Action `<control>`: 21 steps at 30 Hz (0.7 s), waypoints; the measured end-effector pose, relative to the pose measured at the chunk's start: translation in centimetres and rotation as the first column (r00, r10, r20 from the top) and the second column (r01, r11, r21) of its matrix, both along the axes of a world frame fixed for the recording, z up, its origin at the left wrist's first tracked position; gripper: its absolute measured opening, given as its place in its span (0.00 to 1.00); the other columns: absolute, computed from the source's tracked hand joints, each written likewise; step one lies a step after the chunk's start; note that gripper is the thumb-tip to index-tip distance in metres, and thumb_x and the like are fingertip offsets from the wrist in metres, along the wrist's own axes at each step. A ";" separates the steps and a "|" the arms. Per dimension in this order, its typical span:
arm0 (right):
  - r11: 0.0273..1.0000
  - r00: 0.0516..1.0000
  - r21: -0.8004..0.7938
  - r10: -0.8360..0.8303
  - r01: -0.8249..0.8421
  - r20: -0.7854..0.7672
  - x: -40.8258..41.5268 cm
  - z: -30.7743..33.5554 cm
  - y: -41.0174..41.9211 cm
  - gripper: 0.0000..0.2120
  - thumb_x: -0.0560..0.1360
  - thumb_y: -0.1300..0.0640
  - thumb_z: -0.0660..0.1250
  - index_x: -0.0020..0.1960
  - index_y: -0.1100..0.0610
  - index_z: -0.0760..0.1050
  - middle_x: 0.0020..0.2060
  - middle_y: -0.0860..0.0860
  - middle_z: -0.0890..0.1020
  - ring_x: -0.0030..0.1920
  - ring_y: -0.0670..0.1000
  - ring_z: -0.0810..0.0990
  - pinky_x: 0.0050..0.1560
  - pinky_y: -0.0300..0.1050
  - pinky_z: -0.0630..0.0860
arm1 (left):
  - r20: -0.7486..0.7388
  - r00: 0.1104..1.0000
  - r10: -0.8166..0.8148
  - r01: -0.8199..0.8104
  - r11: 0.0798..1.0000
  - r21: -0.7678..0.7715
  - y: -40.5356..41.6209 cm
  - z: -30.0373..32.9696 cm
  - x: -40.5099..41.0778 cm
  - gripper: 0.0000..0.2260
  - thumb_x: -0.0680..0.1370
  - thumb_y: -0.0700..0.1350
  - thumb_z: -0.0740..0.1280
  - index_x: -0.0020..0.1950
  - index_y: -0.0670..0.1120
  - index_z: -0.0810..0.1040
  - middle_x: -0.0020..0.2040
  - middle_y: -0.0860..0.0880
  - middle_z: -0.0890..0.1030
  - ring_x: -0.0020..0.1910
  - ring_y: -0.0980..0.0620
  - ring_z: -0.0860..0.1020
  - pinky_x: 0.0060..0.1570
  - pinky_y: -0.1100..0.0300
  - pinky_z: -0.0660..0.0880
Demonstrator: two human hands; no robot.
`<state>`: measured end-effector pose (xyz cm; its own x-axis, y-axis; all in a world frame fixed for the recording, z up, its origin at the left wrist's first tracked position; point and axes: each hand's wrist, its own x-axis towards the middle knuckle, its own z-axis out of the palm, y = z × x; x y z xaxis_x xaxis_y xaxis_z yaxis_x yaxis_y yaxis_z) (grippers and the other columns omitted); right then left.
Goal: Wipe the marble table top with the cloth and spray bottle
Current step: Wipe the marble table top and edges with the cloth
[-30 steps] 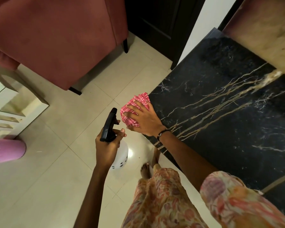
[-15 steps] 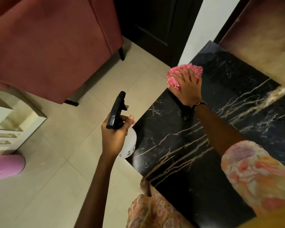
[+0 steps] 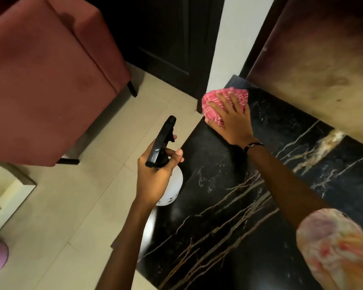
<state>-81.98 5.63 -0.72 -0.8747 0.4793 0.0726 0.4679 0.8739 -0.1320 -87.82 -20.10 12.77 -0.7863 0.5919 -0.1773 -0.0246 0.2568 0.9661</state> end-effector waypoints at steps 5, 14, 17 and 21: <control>0.976 0.976 -0.018 -0.218 0.218 0.004 -1.6 -0.1 4.7 0.33 0.74 0.32 0.49 0.75 0.46 0.61 0.76 0.53 0.61 0.75 0.61 0.57 0.69 0.70 0.56 | 0.006 1.000 -0.017 0.017 1.000 0.004 2.6 -0.9 0.0 0.13 0.74 0.40 0.69 0.59 0.44 0.77 0.31 0.55 0.82 0.29 0.61 0.78 0.41 0.73 0.75; 0.881 0.886 -0.094 -0.461 0.464 0.056 -6.6 0.9 6.5 0.28 0.77 0.39 0.59 0.74 0.48 0.61 0.73 0.55 0.63 0.73 0.62 0.59 0.70 0.71 0.53 | 0.000 0.998 -0.061 0.061 0.998 -0.013 4.7 -1.0 0.3 0.13 0.74 0.39 0.68 0.59 0.43 0.77 0.32 0.57 0.82 0.28 0.62 0.77 0.35 0.73 0.73; 0.887 0.892 -0.102 -0.445 0.451 0.077 -6.7 1.1 6.4 0.28 0.77 0.39 0.59 0.74 0.48 0.61 0.73 0.55 0.63 0.73 0.61 0.58 0.70 0.71 0.53 | -0.019 0.996 -0.087 0.086 0.996 -0.026 4.9 -0.9 0.6 0.13 0.74 0.39 0.68 0.58 0.42 0.77 0.32 0.57 0.83 0.27 0.60 0.76 0.36 0.73 0.73; 0.924 0.923 -0.073 -0.380 0.375 -0.066 -3.2 -0.2 4.8 0.28 0.77 0.37 0.58 0.74 0.46 0.63 0.76 0.53 0.62 0.75 0.61 0.57 0.70 0.71 0.52 | -0.003 0.995 -0.103 0.102 0.994 -0.047 5.0 -1.2 1.1 0.10 0.74 0.38 0.68 0.55 0.37 0.78 0.30 0.59 0.82 0.28 0.63 0.77 0.36 0.75 0.72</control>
<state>-85.19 10.40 -0.90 -0.6211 0.7780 0.0944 0.7477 0.6243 -0.2262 -86.71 -15.11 11.54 -0.7229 0.6606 -0.2026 0.0096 0.3028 0.9530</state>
